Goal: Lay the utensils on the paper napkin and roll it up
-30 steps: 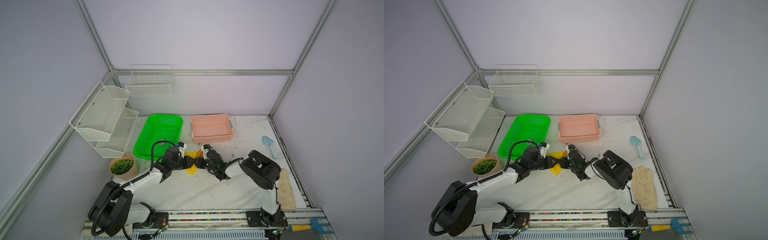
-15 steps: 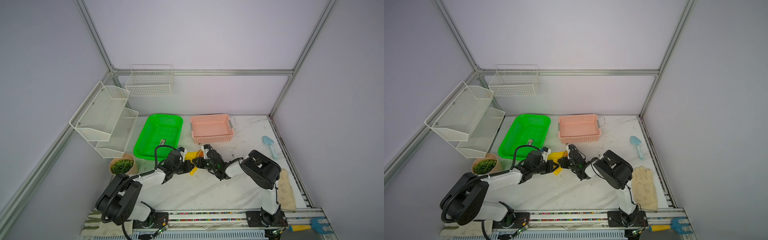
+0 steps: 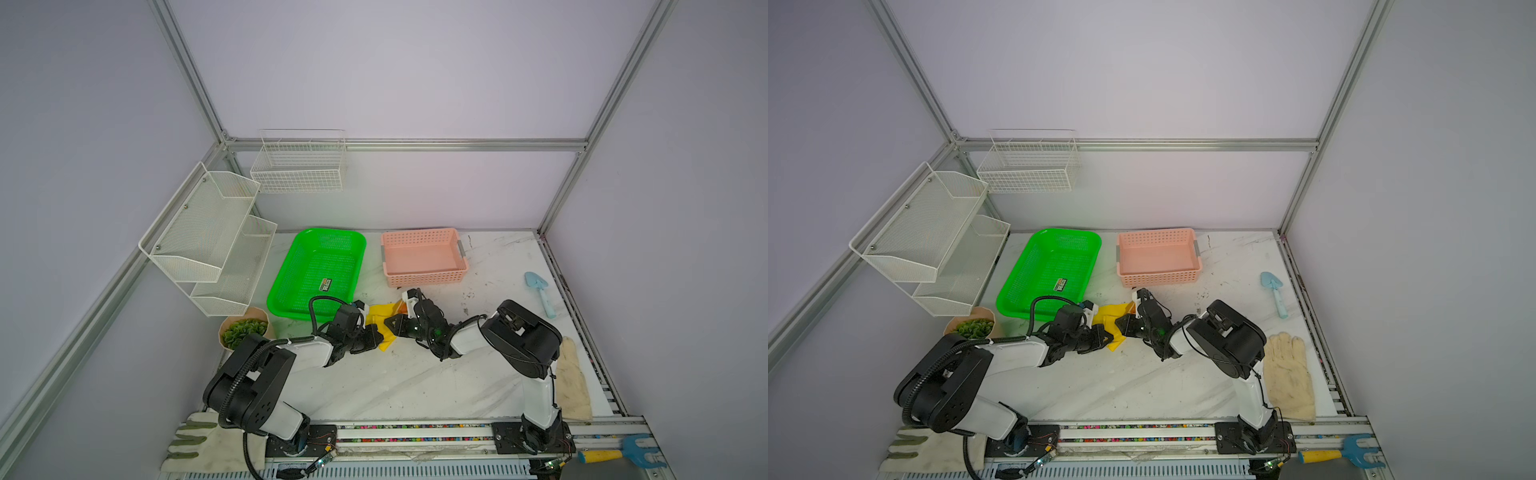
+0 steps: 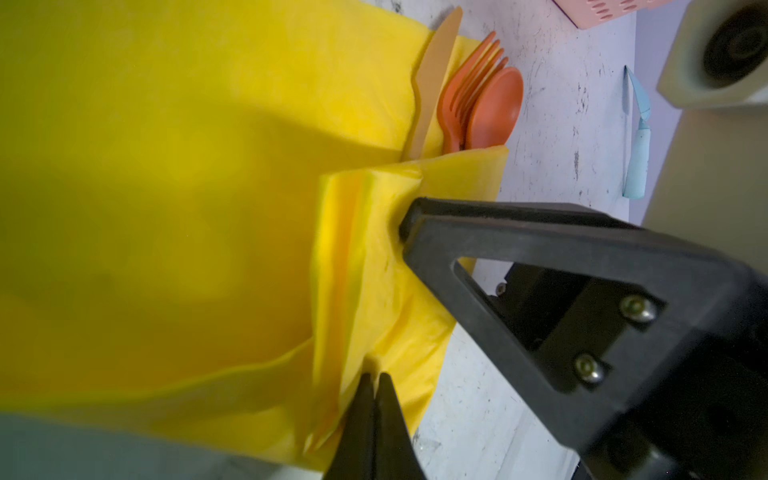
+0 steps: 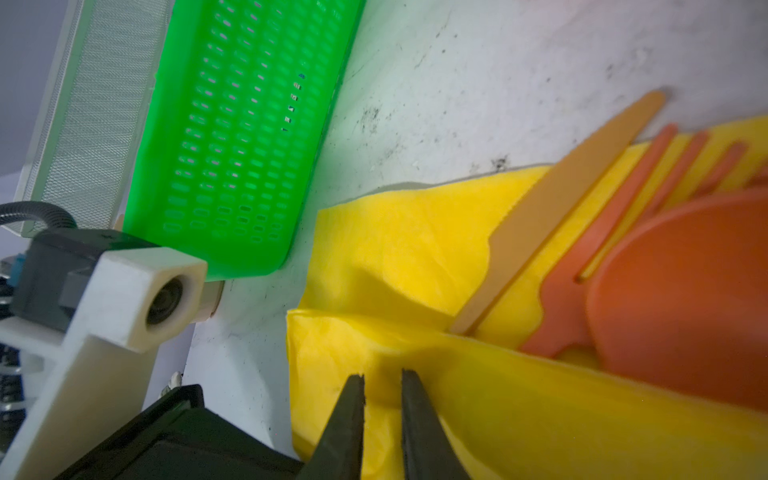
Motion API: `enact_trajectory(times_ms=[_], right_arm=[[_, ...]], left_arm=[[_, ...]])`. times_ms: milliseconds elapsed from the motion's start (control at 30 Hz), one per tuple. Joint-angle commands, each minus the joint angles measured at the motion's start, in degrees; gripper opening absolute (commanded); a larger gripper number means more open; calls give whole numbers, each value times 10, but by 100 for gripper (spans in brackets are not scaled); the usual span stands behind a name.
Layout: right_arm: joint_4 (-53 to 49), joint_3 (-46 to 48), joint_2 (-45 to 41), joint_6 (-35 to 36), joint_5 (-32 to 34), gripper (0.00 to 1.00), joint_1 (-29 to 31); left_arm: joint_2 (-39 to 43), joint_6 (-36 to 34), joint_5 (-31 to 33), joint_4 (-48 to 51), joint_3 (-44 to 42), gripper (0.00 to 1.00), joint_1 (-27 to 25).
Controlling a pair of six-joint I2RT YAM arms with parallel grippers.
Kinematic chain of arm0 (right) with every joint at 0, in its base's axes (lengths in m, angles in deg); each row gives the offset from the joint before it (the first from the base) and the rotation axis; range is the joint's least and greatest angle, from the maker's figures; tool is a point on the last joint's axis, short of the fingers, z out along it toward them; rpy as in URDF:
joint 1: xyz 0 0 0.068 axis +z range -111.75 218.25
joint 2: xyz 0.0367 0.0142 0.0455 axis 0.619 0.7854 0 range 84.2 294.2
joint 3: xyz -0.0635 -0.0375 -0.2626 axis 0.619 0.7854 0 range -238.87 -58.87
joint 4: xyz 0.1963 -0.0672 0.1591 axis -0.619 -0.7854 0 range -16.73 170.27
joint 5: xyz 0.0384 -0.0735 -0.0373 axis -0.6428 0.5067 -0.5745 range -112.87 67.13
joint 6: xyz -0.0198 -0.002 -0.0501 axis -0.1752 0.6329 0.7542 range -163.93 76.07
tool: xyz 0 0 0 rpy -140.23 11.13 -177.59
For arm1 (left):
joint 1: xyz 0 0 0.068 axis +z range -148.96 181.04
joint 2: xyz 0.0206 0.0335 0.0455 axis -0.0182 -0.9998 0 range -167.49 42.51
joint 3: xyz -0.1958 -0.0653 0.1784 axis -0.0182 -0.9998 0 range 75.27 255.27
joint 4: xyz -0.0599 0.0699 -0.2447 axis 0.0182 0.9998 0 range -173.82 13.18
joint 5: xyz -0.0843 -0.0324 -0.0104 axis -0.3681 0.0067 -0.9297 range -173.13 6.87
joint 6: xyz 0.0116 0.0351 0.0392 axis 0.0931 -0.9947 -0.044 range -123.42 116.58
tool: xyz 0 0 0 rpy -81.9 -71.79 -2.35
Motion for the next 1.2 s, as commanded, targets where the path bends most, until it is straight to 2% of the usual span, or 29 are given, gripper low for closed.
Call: enact_trajectory(times_ms=[0,333,600,733,767,800,833,1033,1167], right_arm=[[1,-3,4,-5,-4,21,-2],[1,-13,-5,-3,-20,23,-2],[-17,-9,-120,4,-35,32,-14],[-18,26,-175,8,-55,24,-45],[-19,34,-177,12,-66,17,-52],[-17,41,-176,17,-79,5,-56],[-11,48,-170,24,-95,0,-60],[76,78,-103,-6,-170,0,-61],[107,78,-70,-15,-184,0,-60]], left_arm=[[-5,-10,11,-14,-27,4,10],[-31,-1,7,-43,-43,5,15],[-40,-2,8,-40,-43,5,15],[-40,-3,11,-36,-41,5,16],[-40,-3,11,-36,-40,4,16],[-41,-3,11,-35,-39,5,16],[-42,-4,10,-35,-38,5,16],[-40,-3,10,-31,-36,5,18],[-37,-4,10,-24,-34,5,18]])
